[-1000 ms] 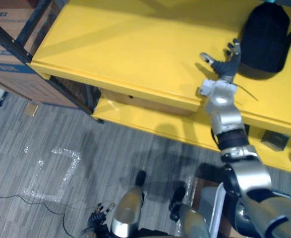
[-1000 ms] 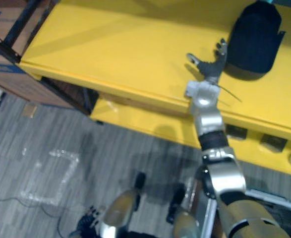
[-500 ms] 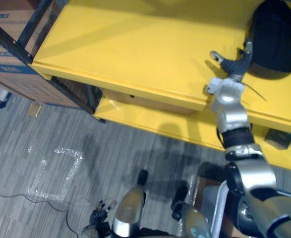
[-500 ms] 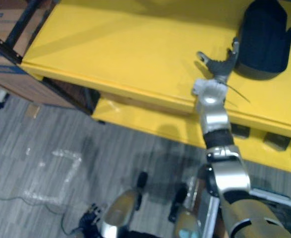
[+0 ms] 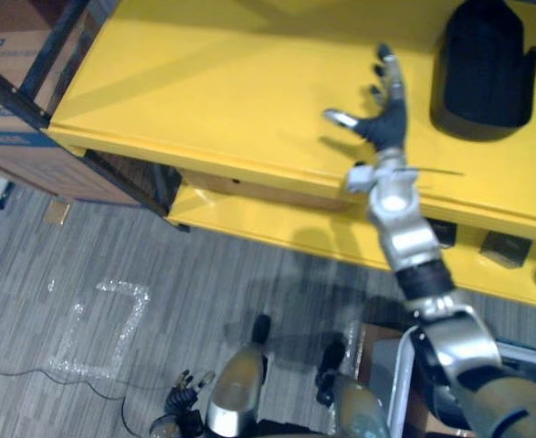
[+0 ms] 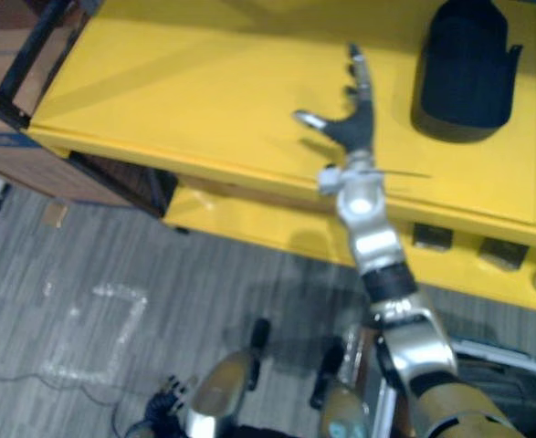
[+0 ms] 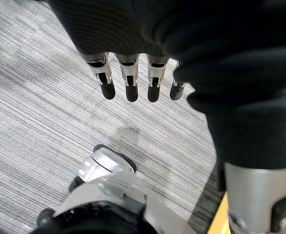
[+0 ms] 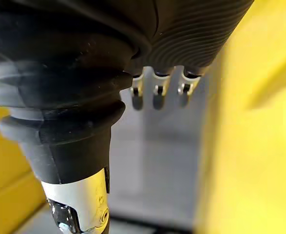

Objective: Walk over and take plastic housings, then place them on the shelf

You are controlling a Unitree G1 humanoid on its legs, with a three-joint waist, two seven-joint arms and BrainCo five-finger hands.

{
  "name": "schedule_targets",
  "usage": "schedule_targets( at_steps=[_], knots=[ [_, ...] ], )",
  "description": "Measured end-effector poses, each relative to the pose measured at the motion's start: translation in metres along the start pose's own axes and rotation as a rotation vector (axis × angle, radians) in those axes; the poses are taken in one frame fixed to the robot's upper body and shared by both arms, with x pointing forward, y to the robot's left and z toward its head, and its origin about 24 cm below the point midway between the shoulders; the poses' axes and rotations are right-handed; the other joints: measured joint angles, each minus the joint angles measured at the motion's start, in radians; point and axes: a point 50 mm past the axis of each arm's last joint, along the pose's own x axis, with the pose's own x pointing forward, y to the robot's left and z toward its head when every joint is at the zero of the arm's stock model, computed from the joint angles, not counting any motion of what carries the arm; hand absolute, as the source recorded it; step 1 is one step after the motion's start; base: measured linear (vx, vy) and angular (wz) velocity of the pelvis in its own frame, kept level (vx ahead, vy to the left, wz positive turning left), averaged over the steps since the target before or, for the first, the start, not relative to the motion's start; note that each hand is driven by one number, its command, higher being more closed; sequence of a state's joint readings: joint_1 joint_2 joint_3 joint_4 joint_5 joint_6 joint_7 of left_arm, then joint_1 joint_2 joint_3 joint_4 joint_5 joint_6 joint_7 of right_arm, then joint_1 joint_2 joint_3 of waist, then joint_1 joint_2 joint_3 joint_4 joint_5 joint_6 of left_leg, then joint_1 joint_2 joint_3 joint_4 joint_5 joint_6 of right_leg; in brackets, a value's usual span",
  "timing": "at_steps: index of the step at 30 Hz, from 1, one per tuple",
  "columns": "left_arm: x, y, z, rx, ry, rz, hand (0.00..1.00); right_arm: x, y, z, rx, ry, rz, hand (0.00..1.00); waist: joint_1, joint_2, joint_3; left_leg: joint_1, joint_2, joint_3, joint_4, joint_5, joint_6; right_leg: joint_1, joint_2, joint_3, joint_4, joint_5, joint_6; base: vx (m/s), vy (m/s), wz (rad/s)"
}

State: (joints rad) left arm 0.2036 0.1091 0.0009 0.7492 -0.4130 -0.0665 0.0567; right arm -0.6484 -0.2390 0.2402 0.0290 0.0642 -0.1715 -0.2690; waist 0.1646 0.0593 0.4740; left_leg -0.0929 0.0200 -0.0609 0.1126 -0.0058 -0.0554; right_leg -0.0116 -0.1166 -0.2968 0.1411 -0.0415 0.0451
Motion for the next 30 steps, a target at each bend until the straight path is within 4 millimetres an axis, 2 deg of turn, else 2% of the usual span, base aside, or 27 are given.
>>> schedule_targets(
  at_steps=[1,3,4,6,7,9,11,13,14,15,16,17,19,21,22,25,30],
  knots=[
    [-0.001,0.003,-0.001,-0.005,-0.002,0.010,0.00,-0.005,0.002,0.005,0.016,-0.020,0.015,0.00,-0.004,-0.009,-0.004,0.004,0.001,0.005,-0.005,0.000,0.000,0.002,0.001,0.002,-0.004,0.000,0.001,0.03,-0.012,-0.12],
    [-0.006,0.019,-0.007,-0.016,-0.004,0.064,0.00,-0.025,-0.001,0.024,0.056,-0.095,0.031,0.00,-0.027,-0.064,-0.033,0.013,0.007,0.028,-0.022,-0.001,0.001,0.006,0.010,0.024,-0.037,0.012,0.007,0.05,-0.005,-0.25],
    [-0.007,0.023,-0.009,-0.008,-0.002,0.078,0.00,-0.029,-0.006,0.027,0.059,-0.111,0.020,0.00,-0.031,-0.078,-0.041,0.021,0.008,0.037,-0.029,-0.002,0.001,0.009,0.011,0.031,-0.044,0.014,0.008,0.08,0.005,-0.36],
    [-0.013,0.036,-0.015,0.011,0.007,0.113,0.00,-0.045,-0.030,0.037,0.044,-0.157,-0.052,0.00,-0.054,-0.126,-0.074,0.042,0.010,0.072,-0.036,-0.014,0.003,0.016,0.014,0.065,-0.061,0.023,0.013,0.09,0.020,-0.42],
    [-0.014,0.039,-0.016,0.018,0.009,0.118,0.00,-0.050,-0.038,0.038,0.035,-0.162,-0.079,0.00,-0.064,-0.136,-0.087,0.042,0.010,0.077,-0.034,-0.018,0.003,0.016,0.014,0.072,-0.066,0.025,0.014,0.08,0.026,-0.40],
    [-0.016,0.044,-0.018,0.048,0.007,0.135,0.00,-0.069,-0.069,0.038,0.000,-0.149,-0.203,0.00,-0.087,-0.155,-0.120,0.072,0.011,0.118,-0.033,-0.035,0.006,0.034,0.015,0.108,-0.087,0.037,0.018,0.09,0.047,-0.45],
    [-0.017,0.044,-0.020,0.056,0.011,0.145,0.00,-0.084,-0.084,0.033,-0.006,-0.112,-0.285,0.00,-0.107,-0.155,-0.144,0.092,0.010,0.137,-0.032,-0.050,0.009,0.051,0.015,0.127,-0.100,0.041,0.020,0.06,0.049,-0.42],
    [-0.020,0.044,-0.027,0.046,0.020,0.158,0.00,-0.115,-0.103,0.023,-0.026,-0.020,-0.396,0.00,-0.138,-0.147,-0.200,0.107,0.013,0.180,-0.030,-0.072,0.011,0.046,0.016,0.168,-0.110,0.043,0.023,0.08,0.053,-0.54],
    [-0.020,0.043,-0.028,0.043,0.023,0.163,0.00,-0.124,-0.108,0.021,-0.039,0.009,-0.428,0.00,-0.146,-0.144,-0.209,0.112,0.014,0.186,-0.030,-0.078,0.011,0.047,0.018,0.181,-0.112,0.043,0.024,0.08,0.035,-0.54],
    [-0.021,0.043,-0.030,0.039,0.028,0.173,0.00,-0.143,-0.114,0.016,-0.061,0.069,-0.489,0.00,-0.163,-0.136,-0.230,0.113,0.018,0.210,-0.026,-0.088,0.010,0.045,0.021,0.198,-0.118,0.044,0.025,0.09,0.030,-0.50],
    [-0.021,0.044,-0.030,0.039,0.024,0.183,0.00,-0.162,-0.119,0.012,-0.060,0.130,-0.542,0.00,-0.183,-0.129,-0.238,0.126,0.022,0.223,-0.022,-0.097,0.008,0.046,0.025,0.218,-0.120,0.044,0.025,0.06,0.020,-0.51],
    [-0.021,0.044,-0.031,0.037,0.024,0.187,0.00,-0.172,-0.120,0.010,-0.054,0.164,-0.568,0.00,-0.185,-0.122,-0.242,0.129,0.025,0.235,-0.018,-0.103,0.007,0.045,0.028,0.226,-0.120,0.044,0.025,0.08,0.022,-0.50],
    [-0.021,0.041,-0.029,0.029,0.007,0.191,0.00,-0.210,-0.124,0.001,-0.004,0.283,-0.648,0.00,-0.226,-0.108,-0.250,0.141,0.031,0.262,-0.013,-0.112,0.005,0.043,0.034,0.253,-0.123,0.046,0.025,0.05,0.011,-0.40],
    [-0.021,0.040,-0.028,0.025,-0.003,0.189,0.00,-0.228,-0.123,-0.002,0.037,0.325,-0.678,0.00,-0.244,-0.100,-0.255,0.146,0.033,0.276,-0.016,-0.114,0.003,0.041,0.038,0.273,-0.128,0.050,0.025,0.02,0.009,-0.30],
    [-0.020,0.038,-0.025,0.018,-0.017,0.183,0.00,-0.233,-0.122,-0.001,0.061,0.320,-0.674,0.00,-0.252,-0.096,-0.257,0.147,0.034,0.282,-0.015,-0.117,0.004,0.041,0.039,0.276,-0.134,0.053,0.026,0.00,0.008,-0.21],
    [-0.019,0.036,-0.022,0.012,-0.035,0.184,0.00,-0.233,-0.120,0.002,0.101,0.273,-0.650,0.00,-0.258,-0.096,-0.257,0.149,0.034,0.286,-0.016,-0.118,0.004,0.039,0.038,0.280,-0.135,0.056,0.027,-0.01,0.006,-0.05],
    [-0.020,0.033,-0.021,0.018,-0.059,0.202,0.00,-0.226,-0.114,-0.001,0.130,0.262,-0.612,0.00,-0.239,-0.091,-0.263,0.146,0.029,0.285,-0.016,-0.117,0.004,0.037,0.033,0.278,-0.135,0.059,0.032,0.00,0.000,0.00]
  ],
)
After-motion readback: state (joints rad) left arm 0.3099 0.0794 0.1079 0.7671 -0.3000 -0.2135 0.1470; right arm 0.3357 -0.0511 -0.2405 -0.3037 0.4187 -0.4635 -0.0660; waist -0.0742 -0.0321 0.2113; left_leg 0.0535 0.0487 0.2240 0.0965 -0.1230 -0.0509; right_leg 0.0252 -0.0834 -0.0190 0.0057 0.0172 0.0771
